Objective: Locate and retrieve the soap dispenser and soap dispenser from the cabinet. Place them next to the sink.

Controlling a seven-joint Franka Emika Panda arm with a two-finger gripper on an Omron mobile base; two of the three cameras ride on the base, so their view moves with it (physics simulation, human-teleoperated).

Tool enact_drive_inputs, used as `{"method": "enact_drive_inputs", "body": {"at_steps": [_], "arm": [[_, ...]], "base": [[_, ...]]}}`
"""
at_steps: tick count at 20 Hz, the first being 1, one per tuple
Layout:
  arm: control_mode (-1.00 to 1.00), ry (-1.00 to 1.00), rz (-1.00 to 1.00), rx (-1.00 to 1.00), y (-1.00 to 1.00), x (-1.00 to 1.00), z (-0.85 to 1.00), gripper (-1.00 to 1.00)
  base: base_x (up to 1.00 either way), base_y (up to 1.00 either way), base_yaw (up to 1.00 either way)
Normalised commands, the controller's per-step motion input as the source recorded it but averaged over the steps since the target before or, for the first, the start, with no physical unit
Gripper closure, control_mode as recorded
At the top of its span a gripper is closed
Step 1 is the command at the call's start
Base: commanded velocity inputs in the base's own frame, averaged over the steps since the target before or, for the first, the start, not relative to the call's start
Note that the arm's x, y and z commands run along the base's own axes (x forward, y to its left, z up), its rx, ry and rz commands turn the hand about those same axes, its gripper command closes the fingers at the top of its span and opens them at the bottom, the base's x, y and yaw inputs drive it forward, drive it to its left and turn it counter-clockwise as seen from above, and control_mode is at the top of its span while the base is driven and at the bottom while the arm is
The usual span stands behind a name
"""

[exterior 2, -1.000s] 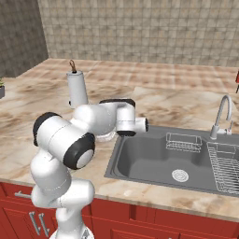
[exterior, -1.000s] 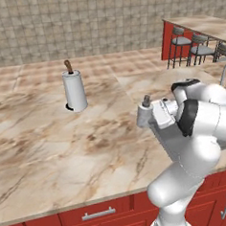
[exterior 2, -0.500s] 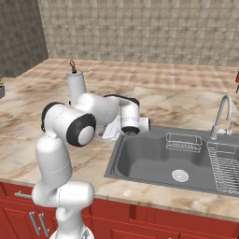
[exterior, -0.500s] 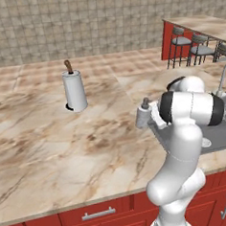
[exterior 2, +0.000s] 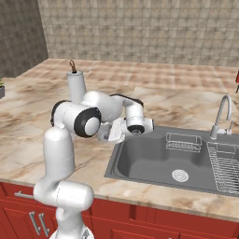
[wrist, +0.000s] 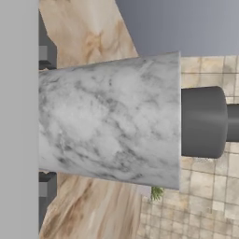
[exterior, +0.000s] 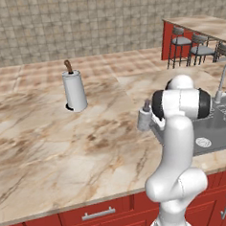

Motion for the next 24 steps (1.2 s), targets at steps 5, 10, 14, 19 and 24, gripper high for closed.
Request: {"method": "enact_drive_inputs", "body": {"at_steps": [5, 10, 14, 19, 24], "arm": [[-1.00, 0.00, 0.02, -0.06, -0.01, 0.03, -0.14, 1.00], [-1.00, -0.01, 0.00, -0.06, 0.00, 0.01, -0.15, 1.00], [-1.00, -0.03, 0.00, -0.01, 0.00, 0.06, -0.10, 1.00], [-1.00, -0.02, -0.07, 0.00, 0.00, 0.07, -0.13, 1.00], [-1.00, 0.00, -0.10, 0.00, 0.00, 0.11, -0.23, 1.00]], "base": [[0.00, 0.00, 0.00], [0.00, 0.00, 0.00], [0.00, 0.00, 0.00], [0.00, 0.00, 0.00], [0.00, 0.00, 0.00]]}}
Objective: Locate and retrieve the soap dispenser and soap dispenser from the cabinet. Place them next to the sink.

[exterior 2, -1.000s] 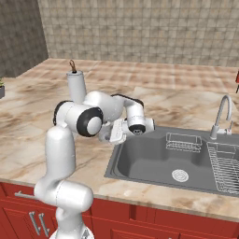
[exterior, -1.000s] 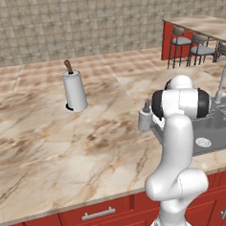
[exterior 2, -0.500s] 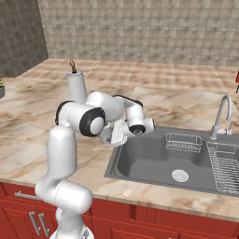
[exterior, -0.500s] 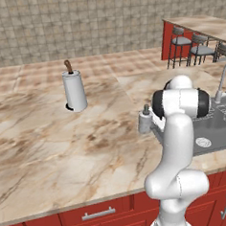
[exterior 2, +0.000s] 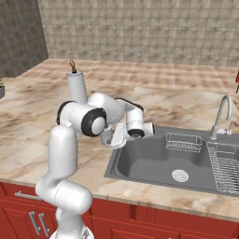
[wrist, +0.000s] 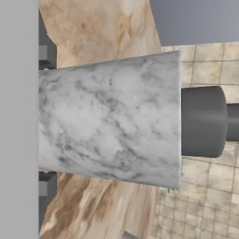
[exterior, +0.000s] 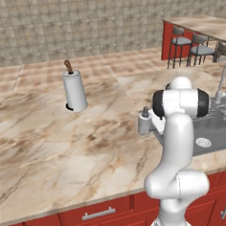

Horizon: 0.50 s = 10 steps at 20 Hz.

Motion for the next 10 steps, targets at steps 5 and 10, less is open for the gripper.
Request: {"method": "enact_drive_inputs", "body": {"at_steps": [5, 10], "arm": [[-1.00, -0.01, -0.09, 0.00, 0.00, 0.20, -0.26, 1.00], [-1.00, 0.00, -0.02, 0.00, 0.03, 0.26, -0.20, 1.00]], "base": [[0.00, 0.00, 0.00], [0.00, 0.00, 0.00]]}}
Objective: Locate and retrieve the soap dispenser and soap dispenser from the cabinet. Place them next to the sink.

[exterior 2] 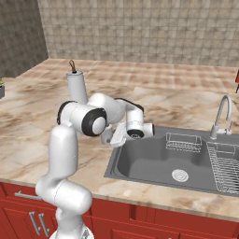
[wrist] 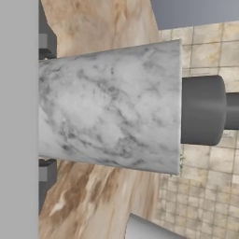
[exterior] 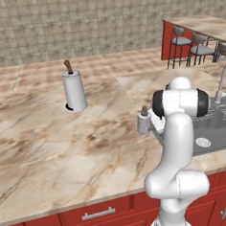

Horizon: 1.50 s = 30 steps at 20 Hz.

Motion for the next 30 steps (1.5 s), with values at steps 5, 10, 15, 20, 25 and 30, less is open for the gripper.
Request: {"method": "enact_drive_inputs", "body": {"at_steps": [5, 10, 15, 20, 25, 30], "arm": [[-1.00, -0.01, 0.00, 0.00, 0.01, 0.21, -0.18, 1.00], [-1.00, -0.04, 0.00, 0.00, 0.04, 0.14, -0.17, 1.00], [-1.00, -0.04, 0.00, 0.00, 0.05, 0.11, -0.14, -1.00], [-1.00, -0.01, 0.00, 0.00, 0.02, 0.04, -0.05, -1.00], [-1.00, 0.00, 0.00, 0.00, 0.00, 0.00, 0.00, -1.00], [-1.00, 0.00, 0.00, -0.02, -0.01, 0.00, -0.05, -1.00]], "base": [[0.00, 0.00, 0.00], [0.00, 0.00, 0.00], [0.00, 0.00, 0.00], [0.00, 0.00, 0.00], [0.00, 0.00, 0.00], [0.00, 0.00, 0.00]]}}
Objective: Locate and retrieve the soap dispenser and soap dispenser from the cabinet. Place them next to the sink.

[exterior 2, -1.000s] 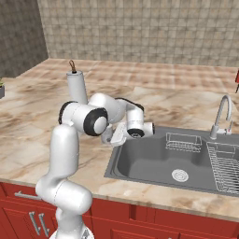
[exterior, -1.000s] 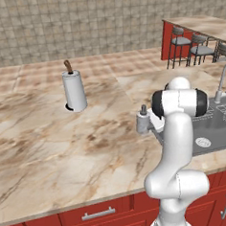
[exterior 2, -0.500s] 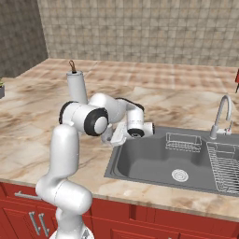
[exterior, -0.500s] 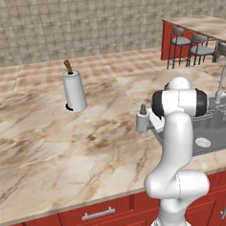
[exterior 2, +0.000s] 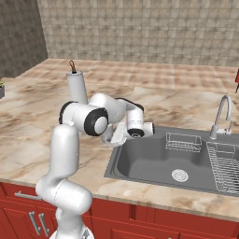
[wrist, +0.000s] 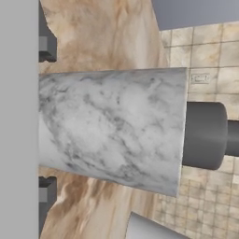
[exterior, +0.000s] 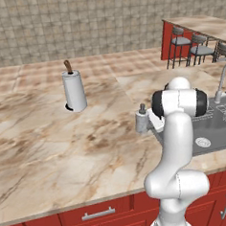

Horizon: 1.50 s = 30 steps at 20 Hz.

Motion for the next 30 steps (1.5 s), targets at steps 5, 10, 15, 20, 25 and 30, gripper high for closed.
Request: {"method": "enact_drive_inputs", "body": {"at_steps": [5, 10, 15, 20, 25, 30], "arm": [[-1.00, 0.00, -0.01, -0.04, -0.04, 0.01, -0.12, -1.00], [-1.00, 0.00, -0.04, -0.03, -0.30, 0.14, 0.00, -1.00], [-1.00, 0.00, -0.02, -0.06, -0.29, 0.08, 0.34, -1.00], [-1.00, 0.00, -0.02, -0.04, -0.27, 0.00, 0.30, -1.00], [-1.00, -0.01, 0.00, -0.05, -0.19, -0.26, 0.13, -1.00], [-1.00, -0.09, -0.01, -0.02, -0.07, -0.65, 0.21, -1.00]], "base": [[0.00, 0.00, 0.00], [0.00, 0.00, 0.00], [0.00, 0.00, 0.00], [0.00, 0.00, 0.00], [0.00, 0.00, 0.00], [0.00, 0.00, 0.00]]}}
